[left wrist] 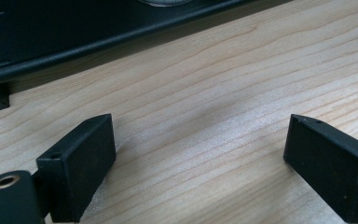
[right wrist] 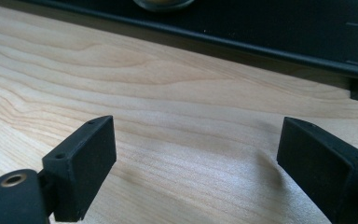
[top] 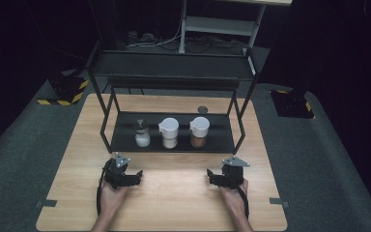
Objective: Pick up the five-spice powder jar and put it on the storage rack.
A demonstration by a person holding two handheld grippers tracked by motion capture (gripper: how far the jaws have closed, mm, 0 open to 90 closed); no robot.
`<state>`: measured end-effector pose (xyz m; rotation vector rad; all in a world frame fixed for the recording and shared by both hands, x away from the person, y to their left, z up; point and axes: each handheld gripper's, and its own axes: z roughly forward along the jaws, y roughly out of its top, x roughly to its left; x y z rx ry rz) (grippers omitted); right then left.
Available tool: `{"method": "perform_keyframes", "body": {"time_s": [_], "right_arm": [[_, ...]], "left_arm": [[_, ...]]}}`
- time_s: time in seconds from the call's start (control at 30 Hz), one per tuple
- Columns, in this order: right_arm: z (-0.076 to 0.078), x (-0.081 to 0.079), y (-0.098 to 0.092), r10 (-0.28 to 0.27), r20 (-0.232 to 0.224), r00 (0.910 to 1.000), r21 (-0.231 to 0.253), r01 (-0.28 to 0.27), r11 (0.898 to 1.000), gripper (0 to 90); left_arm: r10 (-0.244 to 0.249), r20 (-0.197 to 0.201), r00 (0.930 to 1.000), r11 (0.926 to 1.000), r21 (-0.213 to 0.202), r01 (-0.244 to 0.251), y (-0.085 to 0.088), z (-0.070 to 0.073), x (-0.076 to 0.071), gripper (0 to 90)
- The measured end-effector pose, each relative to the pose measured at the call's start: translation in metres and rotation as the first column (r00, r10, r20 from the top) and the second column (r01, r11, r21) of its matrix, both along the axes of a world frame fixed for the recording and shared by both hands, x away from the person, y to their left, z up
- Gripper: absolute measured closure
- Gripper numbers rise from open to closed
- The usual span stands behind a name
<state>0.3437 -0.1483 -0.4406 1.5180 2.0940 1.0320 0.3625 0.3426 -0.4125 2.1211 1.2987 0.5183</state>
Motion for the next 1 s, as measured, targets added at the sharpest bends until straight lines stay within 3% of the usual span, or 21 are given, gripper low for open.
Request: {"method": "perform_keyframes", "body": {"time_s": [0.27, 0.53, 1.0], "right_arm": [[0.002, 0.005, 0.001, -0.011, -0.030, 0.9995, -0.001, 0.011, 1.000, 10.6], [0.005, 0.006, 0.014, -0.001, -0.030, 0.9995, -0.072, -0.001, 0.997, 9.1], [0.005, 0.006, 0.014, -0.004, -0.032, 0.9995, -0.069, 0.002, 0.998, 9.1]], "left_arm": [[0.000, 0.000, 1.0000, 1.0000, -0.001, 0.000, 0.000, 0.000, 0.000, 9.0], [0.000, 0.000, 1.0000, 1.0000, -0.001, 0.000, 0.000, 0.000, 0.000, 9.0], [0.003, 0.001, 1.0000, 1.0000, -0.001, -0.003, 0.000, 0.000, 0.000, 9.0]]}}
